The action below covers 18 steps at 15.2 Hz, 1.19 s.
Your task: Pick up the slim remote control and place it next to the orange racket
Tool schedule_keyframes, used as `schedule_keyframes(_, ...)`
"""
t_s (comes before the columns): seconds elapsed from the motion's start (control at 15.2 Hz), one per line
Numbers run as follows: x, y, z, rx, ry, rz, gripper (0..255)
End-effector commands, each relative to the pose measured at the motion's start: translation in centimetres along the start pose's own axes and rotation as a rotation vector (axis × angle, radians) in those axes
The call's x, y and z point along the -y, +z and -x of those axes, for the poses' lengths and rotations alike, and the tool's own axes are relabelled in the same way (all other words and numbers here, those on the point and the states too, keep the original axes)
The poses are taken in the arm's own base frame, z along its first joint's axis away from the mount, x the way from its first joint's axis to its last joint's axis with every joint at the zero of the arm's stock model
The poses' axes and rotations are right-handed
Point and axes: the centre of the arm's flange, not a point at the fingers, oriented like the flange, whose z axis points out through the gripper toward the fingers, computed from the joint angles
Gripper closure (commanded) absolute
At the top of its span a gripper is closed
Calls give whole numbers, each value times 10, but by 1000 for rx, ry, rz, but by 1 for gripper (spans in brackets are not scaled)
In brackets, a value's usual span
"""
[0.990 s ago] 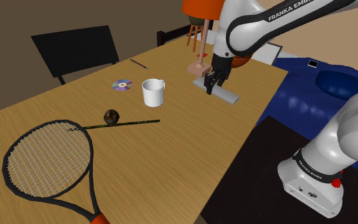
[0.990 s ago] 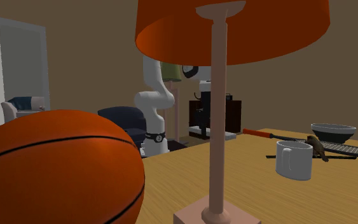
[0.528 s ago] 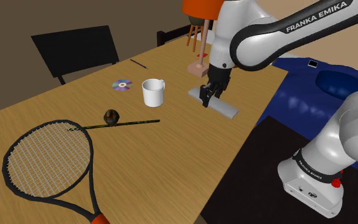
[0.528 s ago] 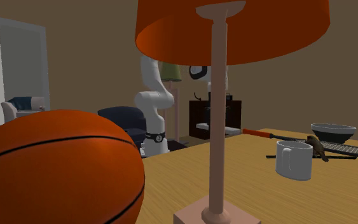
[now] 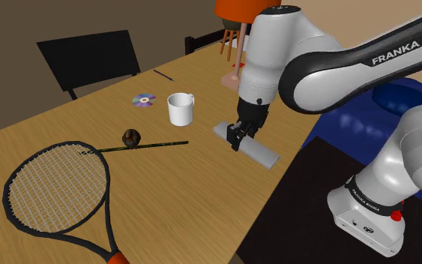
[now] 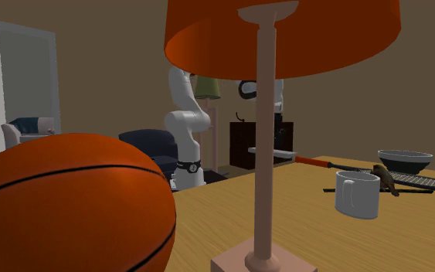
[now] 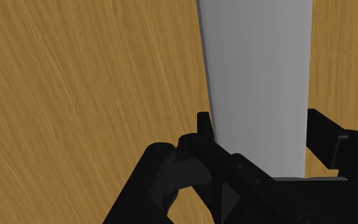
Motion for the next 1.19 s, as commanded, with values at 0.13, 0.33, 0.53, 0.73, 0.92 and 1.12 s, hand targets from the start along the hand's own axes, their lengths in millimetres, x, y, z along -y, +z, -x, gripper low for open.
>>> schedule_keyframes(0.13, 45, 0, 26, 0, 2, -1, 255)
schedule_keyframes(0.33, 78, 0, 46, 0, 2, -1, 255)
schedule_keyframes(0.53, 112, 1, 67, 0, 2, -1, 255)
schedule_keyframes(0.73, 133, 7, 80, 0, 2, -1, 255)
schedule_keyframes(0.92, 133, 22, 80, 0, 2, -1, 255)
schedule_keyframes(1.12, 133, 38, 80, 0, 2, -1, 255)
